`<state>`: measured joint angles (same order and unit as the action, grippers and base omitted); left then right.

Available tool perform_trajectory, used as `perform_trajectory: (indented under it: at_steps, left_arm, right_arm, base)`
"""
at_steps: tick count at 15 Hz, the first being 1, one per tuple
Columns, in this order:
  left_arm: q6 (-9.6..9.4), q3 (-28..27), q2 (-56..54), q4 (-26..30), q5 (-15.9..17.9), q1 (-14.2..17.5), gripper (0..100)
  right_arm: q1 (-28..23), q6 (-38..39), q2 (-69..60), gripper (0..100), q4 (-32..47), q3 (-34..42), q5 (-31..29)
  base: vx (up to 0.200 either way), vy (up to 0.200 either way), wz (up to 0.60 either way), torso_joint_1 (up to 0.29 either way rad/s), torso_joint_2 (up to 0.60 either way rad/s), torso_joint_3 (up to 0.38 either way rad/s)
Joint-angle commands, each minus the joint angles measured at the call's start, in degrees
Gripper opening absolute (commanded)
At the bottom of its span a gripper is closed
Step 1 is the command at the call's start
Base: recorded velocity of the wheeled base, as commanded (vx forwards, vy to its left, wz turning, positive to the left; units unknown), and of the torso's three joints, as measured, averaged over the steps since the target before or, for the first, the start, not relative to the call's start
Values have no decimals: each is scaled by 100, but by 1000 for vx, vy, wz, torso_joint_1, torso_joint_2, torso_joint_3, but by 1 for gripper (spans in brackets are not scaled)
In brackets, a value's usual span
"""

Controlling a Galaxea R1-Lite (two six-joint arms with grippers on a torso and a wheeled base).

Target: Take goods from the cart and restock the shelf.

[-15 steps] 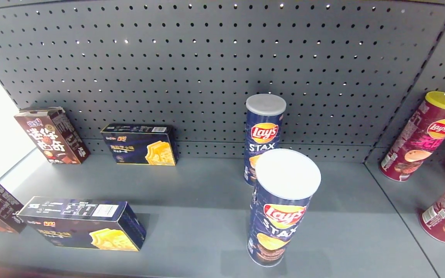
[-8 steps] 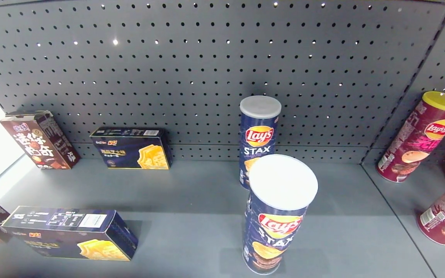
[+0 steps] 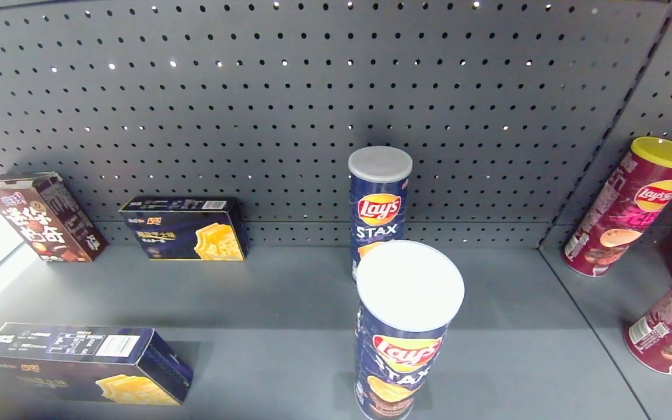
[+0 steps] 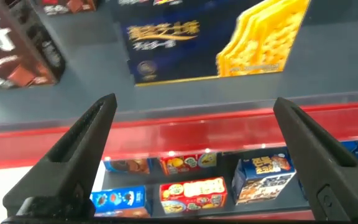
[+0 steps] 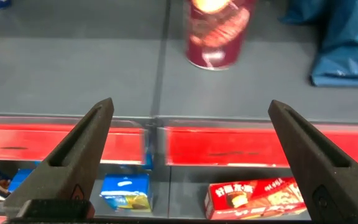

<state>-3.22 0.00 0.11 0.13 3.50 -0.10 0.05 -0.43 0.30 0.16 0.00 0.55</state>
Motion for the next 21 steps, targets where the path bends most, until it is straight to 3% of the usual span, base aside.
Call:
perform_trajectory:
  at_steps: [1, 5, 21]
  left_arm:
    - [5, 0, -2, 4, -7, -8, 100]
    - [23, 0, -2, 4, -33, -8, 100]
    - [41, 0, -2, 4, 10, -8, 100]
  right_arm:
    - [-14, -1, 5, 100, -7, 0, 7]
    - [-14, -1, 13, 100, -7, 0, 7]
    - [-14, -1, 5, 100, -7, 0, 7]
  base:
    - [0, 0, 0, 0, 0, 0]
    - [0, -100, 0, 2, 2, 0]
    - [-13, 0, 0, 0, 0, 0]
